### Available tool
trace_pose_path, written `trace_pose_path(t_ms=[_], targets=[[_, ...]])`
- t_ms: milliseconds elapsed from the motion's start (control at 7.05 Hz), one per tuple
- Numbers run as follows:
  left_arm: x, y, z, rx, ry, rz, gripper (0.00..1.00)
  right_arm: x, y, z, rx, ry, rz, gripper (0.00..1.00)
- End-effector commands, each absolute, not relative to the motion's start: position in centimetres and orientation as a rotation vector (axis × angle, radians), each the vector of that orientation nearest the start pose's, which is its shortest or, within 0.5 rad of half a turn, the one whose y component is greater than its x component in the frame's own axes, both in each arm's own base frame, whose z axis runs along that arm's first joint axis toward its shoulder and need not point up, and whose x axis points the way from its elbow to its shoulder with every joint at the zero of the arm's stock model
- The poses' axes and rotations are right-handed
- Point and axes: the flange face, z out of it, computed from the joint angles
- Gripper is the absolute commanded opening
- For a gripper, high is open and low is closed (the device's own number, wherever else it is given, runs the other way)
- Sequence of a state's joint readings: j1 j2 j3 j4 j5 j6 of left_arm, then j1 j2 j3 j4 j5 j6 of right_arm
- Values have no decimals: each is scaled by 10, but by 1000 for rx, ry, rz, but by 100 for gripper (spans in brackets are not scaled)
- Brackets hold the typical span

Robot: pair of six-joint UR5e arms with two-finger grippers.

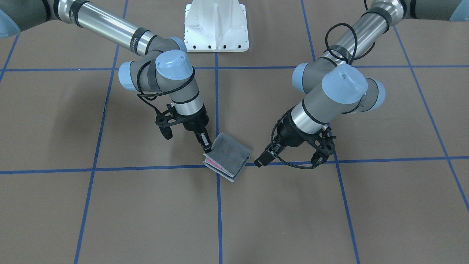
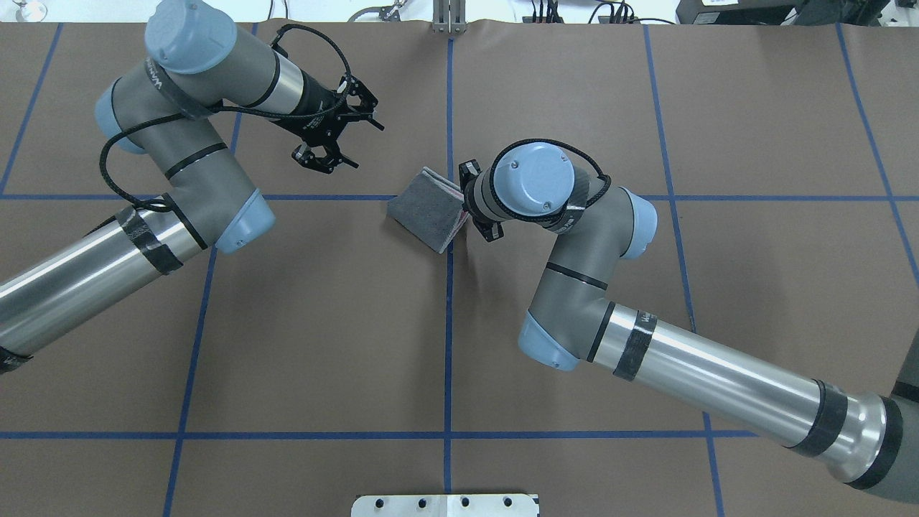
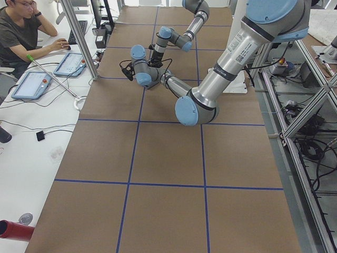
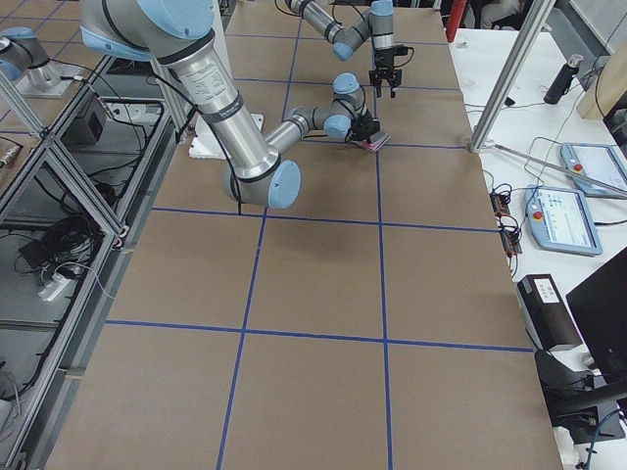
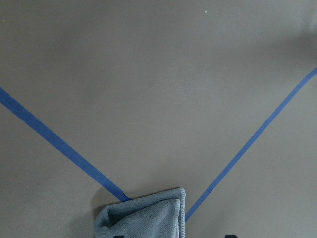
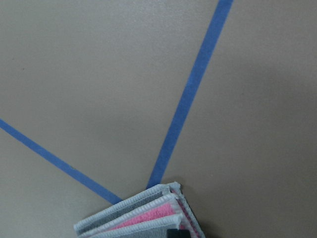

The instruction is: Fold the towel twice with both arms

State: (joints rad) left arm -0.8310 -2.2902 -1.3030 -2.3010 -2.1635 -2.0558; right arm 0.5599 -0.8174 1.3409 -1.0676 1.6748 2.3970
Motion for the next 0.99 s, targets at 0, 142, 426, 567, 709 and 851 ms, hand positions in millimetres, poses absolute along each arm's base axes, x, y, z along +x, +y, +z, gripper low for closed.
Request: trace_pose_path(t_ms=[0, 142, 426, 567, 709, 851], targets=[[447, -604, 250, -325, 1249, -787, 74, -580, -520, 246, -225, -1069, 1196, 0], [447, -604, 250, -324, 1249, -788, 75, -583, -524, 248, -217, -1062, 1203, 0], [447, -605, 251, -320, 1247, -791, 75, -592, -542, 245, -205, -1046, 1220, 0], [447, -605, 251, -312, 1249, -795, 75, -598, -550, 239, -197, -1043, 1227, 0], [447, -605, 251, -313, 1249, -796, 75, -600, -555, 248, -183, -1030, 1238, 0], [446, -605, 250, -312, 1250, -798, 76, -600, -561, 248, -170, -1028, 1239, 0]])
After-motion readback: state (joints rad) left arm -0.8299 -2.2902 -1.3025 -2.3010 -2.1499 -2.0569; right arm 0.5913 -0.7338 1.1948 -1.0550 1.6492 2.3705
